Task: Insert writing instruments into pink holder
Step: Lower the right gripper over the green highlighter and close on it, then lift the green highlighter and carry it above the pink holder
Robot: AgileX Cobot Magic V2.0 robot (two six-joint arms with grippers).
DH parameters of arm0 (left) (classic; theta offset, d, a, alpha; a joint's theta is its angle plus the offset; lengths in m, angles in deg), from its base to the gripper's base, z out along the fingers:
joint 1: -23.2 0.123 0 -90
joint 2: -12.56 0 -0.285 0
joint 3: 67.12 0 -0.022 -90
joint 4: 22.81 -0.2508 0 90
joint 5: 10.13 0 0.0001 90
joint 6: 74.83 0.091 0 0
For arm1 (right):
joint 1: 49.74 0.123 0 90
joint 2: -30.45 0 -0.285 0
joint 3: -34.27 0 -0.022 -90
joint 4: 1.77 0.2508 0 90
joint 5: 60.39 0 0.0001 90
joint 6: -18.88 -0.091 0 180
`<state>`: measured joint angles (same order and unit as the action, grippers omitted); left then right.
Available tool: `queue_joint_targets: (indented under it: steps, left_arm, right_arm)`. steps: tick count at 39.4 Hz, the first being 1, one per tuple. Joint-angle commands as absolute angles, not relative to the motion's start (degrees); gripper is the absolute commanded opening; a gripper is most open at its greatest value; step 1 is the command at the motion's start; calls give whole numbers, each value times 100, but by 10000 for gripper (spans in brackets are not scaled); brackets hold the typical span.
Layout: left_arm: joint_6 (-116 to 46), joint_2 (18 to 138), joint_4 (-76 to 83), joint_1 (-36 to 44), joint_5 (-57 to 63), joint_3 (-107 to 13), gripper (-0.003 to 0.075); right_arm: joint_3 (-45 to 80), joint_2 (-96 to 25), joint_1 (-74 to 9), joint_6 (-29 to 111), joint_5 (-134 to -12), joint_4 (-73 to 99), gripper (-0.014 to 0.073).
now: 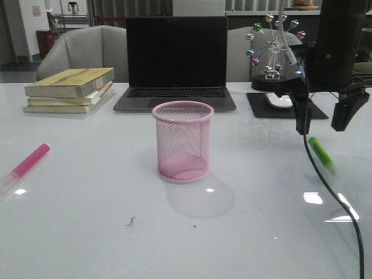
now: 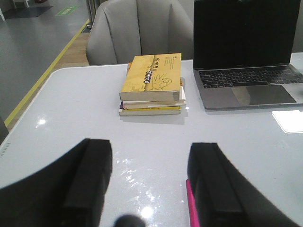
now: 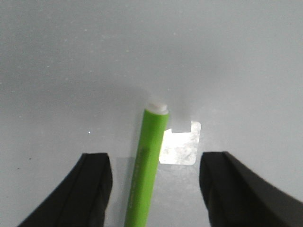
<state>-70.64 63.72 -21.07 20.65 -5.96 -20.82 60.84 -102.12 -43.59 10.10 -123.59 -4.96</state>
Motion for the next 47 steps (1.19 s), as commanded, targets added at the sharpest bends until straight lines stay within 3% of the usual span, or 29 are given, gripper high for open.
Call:
queue_joint_targets:
  steps: [1,12,22,31,47]
  left_arm:
    - [-7114,6360,-2102,2058,-1108,-2295,417]
    - [-7114,6360,-2115,2058,-1183,-2295,417]
    - [-7114,6360,-2115,2058,-1234,-2295,417]
    - [-7114,6360,-2115,2058,-1234,-2295,417]
    - [-7114,6360,-2115,2058,-1242,-2295,417]
  right_arm:
    - [6426,-10082,-4445,977,-12633,-365,518]
    - [6432,-10387,-4445,981,-12543,-24,491]
    - [6432,-10591,-4445,981,-12567,-24,320]
    - [6439,-10581,-4445,1005,-12361,-24,45]
    - [6439,-9435,-3940,1246,-11241,-463,57]
